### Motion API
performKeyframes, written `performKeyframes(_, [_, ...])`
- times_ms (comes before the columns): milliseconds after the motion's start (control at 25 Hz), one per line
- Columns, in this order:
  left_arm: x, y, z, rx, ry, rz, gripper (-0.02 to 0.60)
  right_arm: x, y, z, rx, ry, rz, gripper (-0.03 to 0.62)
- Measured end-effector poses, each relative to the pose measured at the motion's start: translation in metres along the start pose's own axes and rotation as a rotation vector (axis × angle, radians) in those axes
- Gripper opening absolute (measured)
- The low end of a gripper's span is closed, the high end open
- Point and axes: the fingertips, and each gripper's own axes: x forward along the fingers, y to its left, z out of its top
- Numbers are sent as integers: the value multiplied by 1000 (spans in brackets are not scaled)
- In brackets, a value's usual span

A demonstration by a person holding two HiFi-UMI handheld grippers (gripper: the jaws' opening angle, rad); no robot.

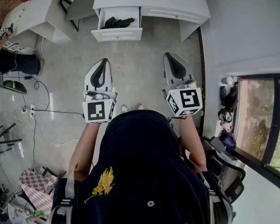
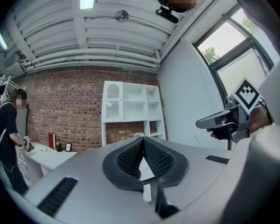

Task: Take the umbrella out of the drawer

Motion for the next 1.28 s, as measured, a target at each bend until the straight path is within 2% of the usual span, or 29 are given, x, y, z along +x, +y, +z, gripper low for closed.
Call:
performKeyframes(240, [9, -8, -3, 16, 14, -17, 18, -10, -9, -3, 17, 4, -7, 26])
performKeyframes(520, [10, -5, -6, 15, 40, 4, 18, -13, -14, -14, 32, 36, -20, 26])
performKeyframes(880, [1, 2, -19, 22, 98, 42, 18, -17, -1, -23, 75, 46, 27, 26])
performKeyframes(1120, [-3, -1, -16, 45, 109, 54, 18, -17, -2, -27, 102, 34, 45, 26])
performKeyframes(1280, [-3, -10, -16, 31, 97, 45, 18, -22, -5, -29, 117, 11, 62, 26])
